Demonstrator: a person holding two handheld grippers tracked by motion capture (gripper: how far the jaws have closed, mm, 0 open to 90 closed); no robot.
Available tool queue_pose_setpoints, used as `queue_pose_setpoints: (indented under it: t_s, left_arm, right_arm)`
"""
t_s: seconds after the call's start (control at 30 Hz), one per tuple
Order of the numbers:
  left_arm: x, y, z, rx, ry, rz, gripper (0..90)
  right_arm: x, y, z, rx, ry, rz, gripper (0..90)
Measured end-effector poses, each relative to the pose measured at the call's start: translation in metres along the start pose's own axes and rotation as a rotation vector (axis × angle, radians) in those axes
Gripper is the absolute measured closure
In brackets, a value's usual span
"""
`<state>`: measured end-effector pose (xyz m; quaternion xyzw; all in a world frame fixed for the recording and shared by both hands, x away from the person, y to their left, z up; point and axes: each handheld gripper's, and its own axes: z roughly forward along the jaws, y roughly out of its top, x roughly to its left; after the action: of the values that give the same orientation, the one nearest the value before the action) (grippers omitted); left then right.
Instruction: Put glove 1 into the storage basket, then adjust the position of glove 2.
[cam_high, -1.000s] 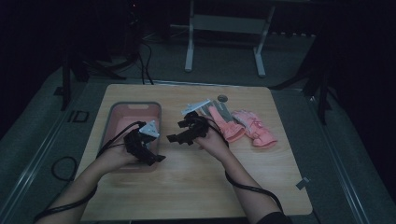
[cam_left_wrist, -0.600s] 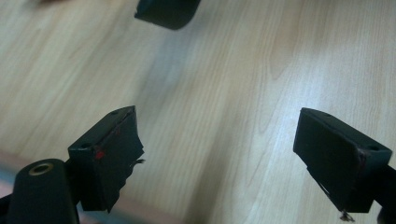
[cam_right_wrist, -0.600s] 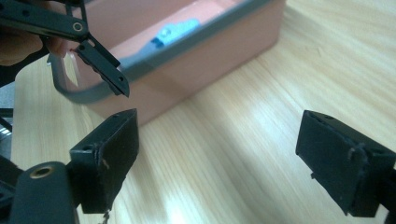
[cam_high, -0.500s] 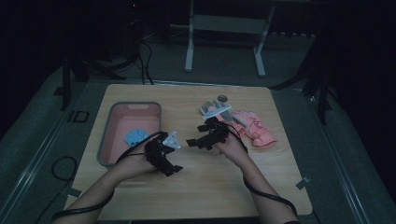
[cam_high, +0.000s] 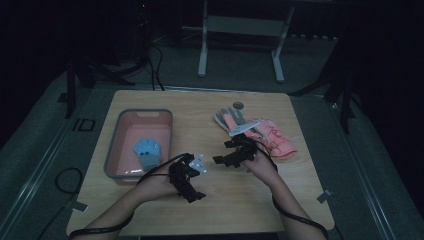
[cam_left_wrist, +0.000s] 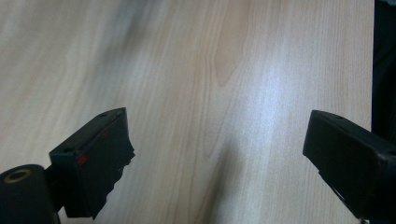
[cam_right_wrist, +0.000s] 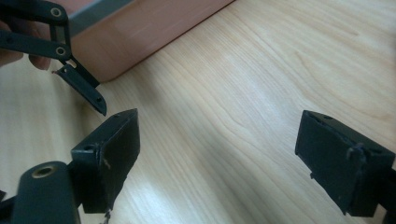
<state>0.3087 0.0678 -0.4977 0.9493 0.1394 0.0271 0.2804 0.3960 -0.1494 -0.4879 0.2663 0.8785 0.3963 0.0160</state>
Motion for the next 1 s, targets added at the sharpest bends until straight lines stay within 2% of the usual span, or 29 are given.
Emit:
queue_pose_setpoints:
  t_s: [0.03, 0.1, 0.2, 0.23, 0.3, 0.4, 0.53, 0.57, 0.67, 0.7, 0.77, 0.83, 0.87, 0.93, 1.0]
  left_arm:
    - [-0.001, -0.001, 0.003, 0.007, 0.006, -0.002, 6.0]
    - [-0.001, -0.003, 0.008, 0.009, -0.018, -0.008, 3.0]
    - [-0.005, -0.006, 0.016, 0.003, 0.002, 0.011, 2.8]
    - [-0.006, -0.007, 0.018, 0.003, -0.006, 0.012, 2.8]
    - [-0.009, -0.008, 0.021, -0.012, 0.013, 0.023, 2.8]
    - [-0.012, -0.011, 0.025, -0.012, 0.011, 0.030, 2.8]
    - [-0.015, -0.016, 0.032, 0.020, -0.007, 0.045, 2.8]
    - [-0.015, -0.017, 0.034, 0.026, -0.023, 0.041, 2.8]
    - [-0.019, -0.020, 0.038, 0.035, -0.012, 0.060, 2.8]
    - [-0.019, -0.021, 0.038, 0.035, -0.016, 0.061, 2.8]
    - [-0.019, -0.023, 0.039, 0.028, -0.016, 0.057, 2.8]
    - [-0.018, -0.025, 0.039, 0.025, -0.024, 0.048, 2.8]
    - [-0.019, -0.026, 0.039, 0.022, -0.019, 0.044, 2.8]
    - [-0.019, -0.028, 0.039, 0.023, -0.015, 0.045, 2.8]
    - [-0.020, -0.029, 0.040, 0.026, -0.016, 0.049, 2.8]
  right_arm:
    - [0.000, -0.002, -0.001, -0.009, 0.004, -0.009, 14.0]
    - [0.000, -0.007, -0.004, -0.030, 0.001, -0.022, 13.9]
    - [0.002, -0.012, -0.009, -0.051, -0.025, -0.051, 13.4]
    - [0.002, -0.014, -0.011, -0.055, -0.029, -0.060, 13.4]
    - [0.001, -0.017, -0.015, -0.053, -0.034, -0.043, 12.5]
    - [0.001, -0.023, -0.021, -0.075, -0.055, -0.036, 12.5]
    - [-0.003, -0.031, -0.027, -0.063, -0.074, -0.028, 16.7]
    - [-0.005, -0.032, -0.028, -0.065, -0.081, -0.026, 19.6]
    - [-0.011, -0.036, -0.034, -0.068, -0.107, -0.023, 26.0]
    - [-0.014, -0.037, -0.036, -0.066, -0.109, -0.019, 32.8]
    - [-0.019, -0.038, -0.039, -0.064, -0.144, -0.019, 37.5]
    - [-0.025, -0.040, -0.044, -0.064, -0.143, 0.001, 53.9]
    - [-0.028, -0.040, -0.045, -0.072, -0.157, 0.012, 53.2]
    - [-0.036, -0.040, -0.048, -0.069, -0.179, 0.031, 62.2]
    - [-0.044, -0.040, -0.050, -0.083, -0.217, 0.051, 64.9]
